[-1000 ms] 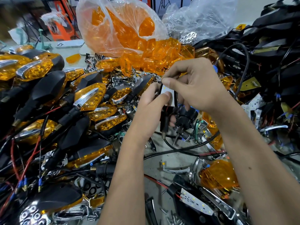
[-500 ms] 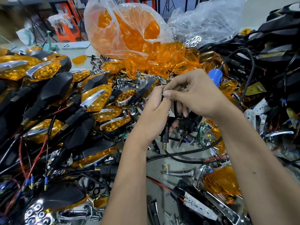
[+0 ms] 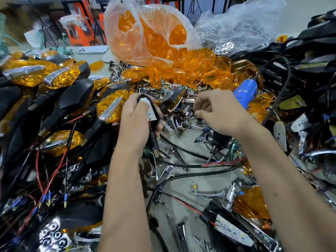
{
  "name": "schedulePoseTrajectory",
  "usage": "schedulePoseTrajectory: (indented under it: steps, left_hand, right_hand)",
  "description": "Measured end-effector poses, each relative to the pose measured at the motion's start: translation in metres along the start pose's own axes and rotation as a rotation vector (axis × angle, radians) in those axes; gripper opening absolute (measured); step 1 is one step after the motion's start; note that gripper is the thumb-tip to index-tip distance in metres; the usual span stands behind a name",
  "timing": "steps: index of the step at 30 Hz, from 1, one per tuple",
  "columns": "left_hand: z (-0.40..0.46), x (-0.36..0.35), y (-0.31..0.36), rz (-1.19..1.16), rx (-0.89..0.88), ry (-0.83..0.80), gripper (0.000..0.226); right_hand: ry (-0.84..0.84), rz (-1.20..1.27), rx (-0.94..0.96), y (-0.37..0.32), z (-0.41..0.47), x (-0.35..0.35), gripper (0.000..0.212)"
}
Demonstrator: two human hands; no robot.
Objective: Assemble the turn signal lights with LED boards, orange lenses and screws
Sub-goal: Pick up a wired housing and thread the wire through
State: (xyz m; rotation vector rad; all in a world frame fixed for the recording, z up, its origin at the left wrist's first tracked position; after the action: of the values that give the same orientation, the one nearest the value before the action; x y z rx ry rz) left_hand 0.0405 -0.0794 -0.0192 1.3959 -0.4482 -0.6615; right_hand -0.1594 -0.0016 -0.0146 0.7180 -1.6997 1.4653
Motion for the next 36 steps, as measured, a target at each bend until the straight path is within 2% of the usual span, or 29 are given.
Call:
schedulePoseTrajectory:
  steps: [4, 10, 14, 19, 22, 24, 26, 28, 30, 33, 36]
  left_hand:
    - [-0.001, 0.003, 0.000, 0.008, -0.006, -0.009, 0.019]
    - [0.001, 0.001, 0.000, 0.028, -0.008, 0.024, 0.020]
    - [0.003, -0.002, -0.002, 0.045, 0.011, 0.075, 0.020]
    - [0.007, 0.000, -0.005, 0.119, 0.021, 0.129, 0.019]
    - [0.007, 0.000, -0.005, 0.100, 0.025, 0.125, 0.020]
    - [0.006, 0.000, -0.004, 0.089, 0.022, 0.116, 0.021]
    - [0.006, -0.001, -0.004, 0.085, 0.023, 0.102, 0.021]
    - [0.007, -0.005, -0.003, 0.070, 0.037, 0.078, 0.020]
    - [0.008, -0.012, -0.003, 0.044, 0.058, 0.047, 0.019]
    - [0.010, -0.022, -0.004, 0.030, 0.091, 0.010, 0.020]
    - [0.012, -0.029, -0.006, -0.002, 0.117, -0.010, 0.019]
  right_hand:
    - [-0.051, -0.093, 0.033, -0.011, 0.005, -0.003, 0.014]
    - [-0.025, -0.204, 0.125, -0.042, 0.020, -0.021, 0.014]
    - [-0.069, -0.339, 0.143, -0.057, 0.037, -0.035, 0.036]
    - [-0.180, -0.395, 0.163, -0.066, 0.055, -0.054, 0.047]
    - [-0.210, -0.367, 0.160, -0.064, 0.054, -0.054, 0.031]
    - [-0.138, -0.236, 0.160, -0.063, 0.048, -0.047, 0.018]
    - [-0.016, -0.146, 0.116, -0.059, 0.040, -0.032, 0.016]
    - [0.047, -0.165, 0.037, -0.047, 0.033, -0.012, 0.013]
    - [-0.020, -0.283, -0.095, -0.029, 0.026, 0.006, 0.003]
    - [-0.200, -0.455, -0.266, -0.009, 0.014, 0.019, 0.033]
    - [-0.217, -0.321, -0.247, -0.002, 0.006, 0.024, 0.039]
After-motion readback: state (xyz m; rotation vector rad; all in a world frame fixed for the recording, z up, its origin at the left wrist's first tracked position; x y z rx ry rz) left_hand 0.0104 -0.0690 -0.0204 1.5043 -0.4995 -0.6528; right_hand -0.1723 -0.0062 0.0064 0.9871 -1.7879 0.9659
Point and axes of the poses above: each hand's wrist, its own z-axis towards the middle knuckle, its own x-axis out of the back of the hand, y = z × x, the point moved 1 cm from there along z, towards the middle knuckle, and after that the axes turned 15 degrees about -y, right-handed, at the moved point
